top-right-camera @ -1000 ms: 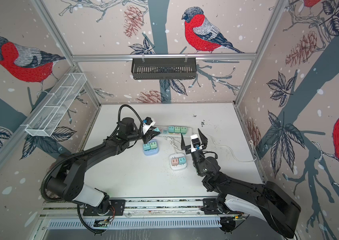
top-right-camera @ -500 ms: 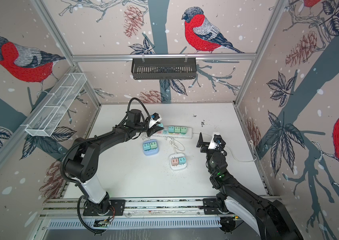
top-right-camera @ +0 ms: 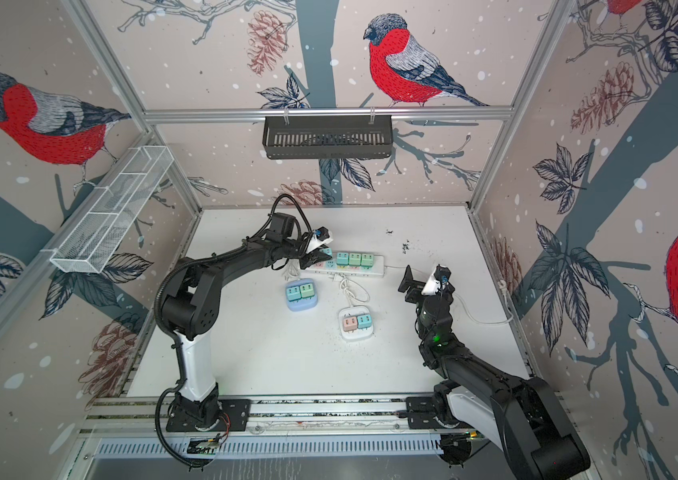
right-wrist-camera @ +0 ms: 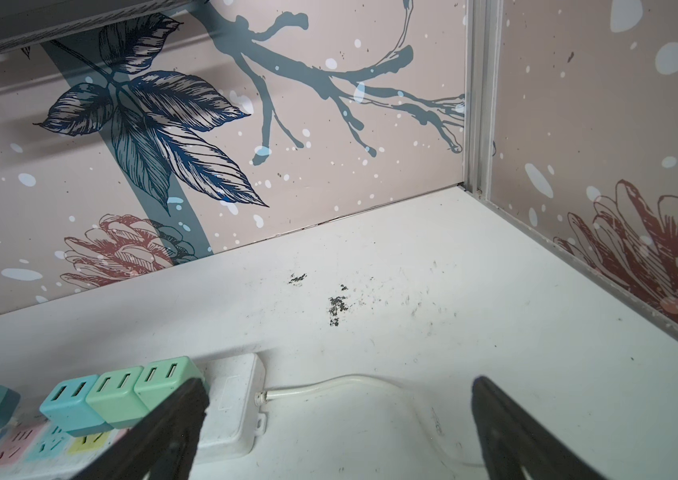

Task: Insert the plug
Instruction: 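Carry the teal adapter with the left gripper to the next socket on the strip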

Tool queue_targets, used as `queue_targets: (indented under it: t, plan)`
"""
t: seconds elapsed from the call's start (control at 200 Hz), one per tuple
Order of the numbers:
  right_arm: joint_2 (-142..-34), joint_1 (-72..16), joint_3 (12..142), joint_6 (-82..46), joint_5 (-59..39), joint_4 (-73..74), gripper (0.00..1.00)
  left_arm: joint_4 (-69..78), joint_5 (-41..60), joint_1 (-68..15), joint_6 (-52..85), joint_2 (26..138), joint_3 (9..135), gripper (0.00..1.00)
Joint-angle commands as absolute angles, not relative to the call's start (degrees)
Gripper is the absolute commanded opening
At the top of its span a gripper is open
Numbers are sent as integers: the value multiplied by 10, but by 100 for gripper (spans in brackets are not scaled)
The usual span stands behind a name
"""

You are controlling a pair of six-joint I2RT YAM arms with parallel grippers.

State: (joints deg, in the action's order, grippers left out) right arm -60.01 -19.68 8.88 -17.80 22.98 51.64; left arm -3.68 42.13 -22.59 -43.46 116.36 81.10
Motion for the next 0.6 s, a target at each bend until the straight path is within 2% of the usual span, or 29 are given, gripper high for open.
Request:
queue_targets:
  t: [0.0,0.595]
  plan:
    - [-600,-195,87,-189,231,551,99,-69,441,-223,-470,1182,830,0]
    - [-604,-194,86,-189,222,555,99,-110,452,-223,-489,1253,903,0]
